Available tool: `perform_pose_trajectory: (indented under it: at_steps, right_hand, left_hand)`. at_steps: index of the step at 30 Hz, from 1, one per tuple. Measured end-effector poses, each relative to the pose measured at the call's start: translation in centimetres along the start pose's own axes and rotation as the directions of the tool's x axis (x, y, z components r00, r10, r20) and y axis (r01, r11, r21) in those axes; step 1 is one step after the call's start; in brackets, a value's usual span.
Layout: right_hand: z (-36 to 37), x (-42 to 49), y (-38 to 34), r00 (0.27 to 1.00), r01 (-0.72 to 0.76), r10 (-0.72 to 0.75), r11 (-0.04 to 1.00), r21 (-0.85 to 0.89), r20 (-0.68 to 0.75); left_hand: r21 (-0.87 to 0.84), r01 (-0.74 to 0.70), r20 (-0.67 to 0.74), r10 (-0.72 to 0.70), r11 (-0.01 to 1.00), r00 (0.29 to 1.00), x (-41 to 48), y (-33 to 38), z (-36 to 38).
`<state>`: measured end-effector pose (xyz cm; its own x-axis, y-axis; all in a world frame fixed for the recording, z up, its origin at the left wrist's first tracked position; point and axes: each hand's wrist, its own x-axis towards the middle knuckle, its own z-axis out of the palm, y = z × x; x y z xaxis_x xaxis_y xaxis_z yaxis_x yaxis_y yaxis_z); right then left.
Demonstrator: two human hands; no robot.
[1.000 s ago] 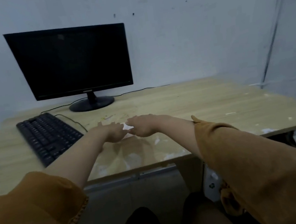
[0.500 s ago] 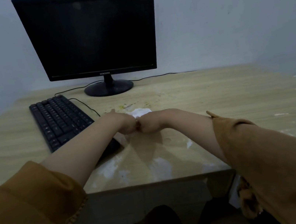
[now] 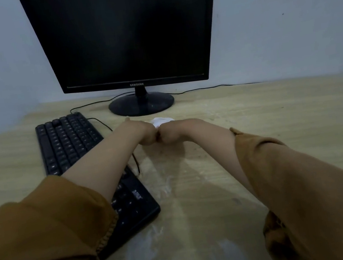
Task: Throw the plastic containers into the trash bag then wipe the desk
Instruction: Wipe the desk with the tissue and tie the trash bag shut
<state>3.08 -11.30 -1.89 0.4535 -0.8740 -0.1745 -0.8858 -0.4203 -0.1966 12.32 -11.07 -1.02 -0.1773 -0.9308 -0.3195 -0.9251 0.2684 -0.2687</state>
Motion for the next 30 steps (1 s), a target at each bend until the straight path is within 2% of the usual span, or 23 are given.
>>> perform_pose_trajectory:
  at_steps: [4, 7, 14, 19, 24, 30]
  right_hand:
    - [-0.6, 2.4, 0.2, 0.999, -0.035, 0.035, 0.999, -0.027, 0.017]
    - [-1.1, 3.4, 0.6, 1.000, -0.021, 0.021, 0.998, -0.057, -0.002]
    - [-0.9, 4.3, 1.8, 0.999, -0.041, 0.042, 0.992, 0.120, -0.007]
    - [-0.5, 3.4, 1.5, 0.994, -0.095, 0.100, 0.992, 0.081, -0.049]
    - [-0.5, 1.9, 1.8, 0.998, -0.043, 0.045, 0.999, 0.032, -0.051]
    - [-0.2, -0.5, 2.9, 0.995, -0.090, 0.093, 0.993, -0.073, 0.042]
  left_hand:
    - [0.017, 0.053, -0.004, -0.052, 0.998, 0.999, 2.9, -1.2, 0.0]
    - [-0.059, 0.039, -0.036, -0.042, 0.997, 0.998, 4.9, -2.1, 0.0]
    - [-0.101, 0.096, -0.027, -0.099, 0.990, 0.995, 7.0, -3.1, 0.7]
    - [-0.072, 0.150, -0.051, -0.154, 0.986, 0.987, 5.9, -1.5, 0.7]
    - [0.037, 0.148, -0.021, -0.147, 0.988, 0.989, 4.0, 0.5, 0.5]
    - [-0.101, 0.099, -0.056, -0.105, 0.990, 0.993, 2.4, 2.0, 0.5]
